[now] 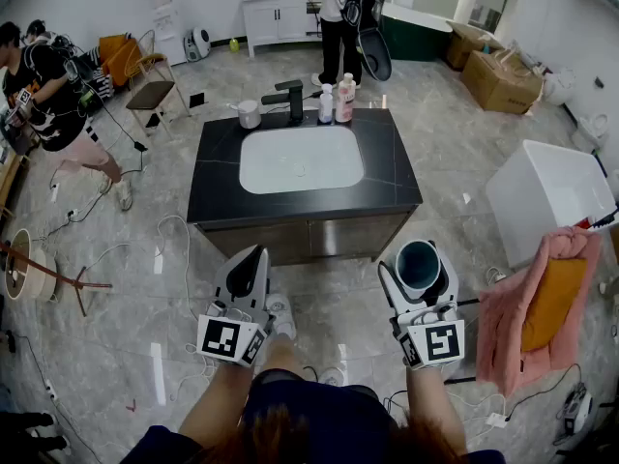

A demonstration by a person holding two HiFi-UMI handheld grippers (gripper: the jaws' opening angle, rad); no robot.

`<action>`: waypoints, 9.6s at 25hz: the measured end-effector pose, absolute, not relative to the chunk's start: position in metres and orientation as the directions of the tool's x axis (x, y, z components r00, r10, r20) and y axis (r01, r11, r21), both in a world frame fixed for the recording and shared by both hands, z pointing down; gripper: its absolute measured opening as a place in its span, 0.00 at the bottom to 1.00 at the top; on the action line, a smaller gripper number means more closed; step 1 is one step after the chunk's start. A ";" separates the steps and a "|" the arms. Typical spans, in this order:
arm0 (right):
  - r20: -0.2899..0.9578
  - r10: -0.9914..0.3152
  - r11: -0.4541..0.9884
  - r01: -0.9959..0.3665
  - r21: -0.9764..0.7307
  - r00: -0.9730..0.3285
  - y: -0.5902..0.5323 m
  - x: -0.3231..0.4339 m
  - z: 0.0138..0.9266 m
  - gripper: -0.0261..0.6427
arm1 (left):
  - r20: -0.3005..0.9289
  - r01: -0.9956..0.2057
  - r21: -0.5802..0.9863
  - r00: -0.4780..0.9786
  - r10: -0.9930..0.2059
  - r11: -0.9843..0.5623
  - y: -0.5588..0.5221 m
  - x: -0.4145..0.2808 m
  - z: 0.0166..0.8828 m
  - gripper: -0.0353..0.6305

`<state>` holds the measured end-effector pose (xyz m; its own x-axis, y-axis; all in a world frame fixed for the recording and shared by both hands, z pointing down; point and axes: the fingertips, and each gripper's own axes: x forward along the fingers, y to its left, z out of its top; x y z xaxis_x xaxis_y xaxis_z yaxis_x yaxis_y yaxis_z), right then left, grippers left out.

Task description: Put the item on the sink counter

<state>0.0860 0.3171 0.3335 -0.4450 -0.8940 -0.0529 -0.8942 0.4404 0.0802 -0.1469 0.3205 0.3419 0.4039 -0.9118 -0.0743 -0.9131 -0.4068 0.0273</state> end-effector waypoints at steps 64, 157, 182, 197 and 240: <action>-0.123 -0.978 0.168 -0.986 0.005 -0.168 0.220 -0.069 0.300 0.64 | -0.108 -0.720 0.018 0.689 -0.717 -0.694 0.153 -0.271 0.330 0.09; 0.045 -0.882 0.469 -0.883 -0.010 -0.469 -0.418 0.152 0.434 0.64 | -0.011 -0.845 0.115 0.525 -0.851 -0.522 -0.396 -0.008 0.418 0.09; 0.158 -0.883 0.443 -0.896 -0.033 -0.443 -0.536 0.157 0.581 0.65 | 0.095 -0.882 0.108 0.468 -0.879 -0.458 -0.416 -0.009 0.465 0.09; 0.214 -0.880 0.424 -0.904 -0.044 -0.423 -0.529 0.163 0.601 0.69 | 0.115 -0.889 0.083 0.457 -0.882 -0.450 -0.408 -0.018 0.469 0.09; -0.121 -0.948 0.301 -0.953 -0.026 -0.296 -0.284 0.155 0.328 0.06 | -0.083 -0.839 0.041 0.538 -0.839 -0.543 -0.309 -0.052 0.345 0.09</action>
<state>0.1553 -0.2844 0.3282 -0.2958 -0.9476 -0.1212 -0.9533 0.3009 -0.0258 -0.0519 -0.3092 0.3450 0.5385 -0.8386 -0.0828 -0.8389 -0.5427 0.0414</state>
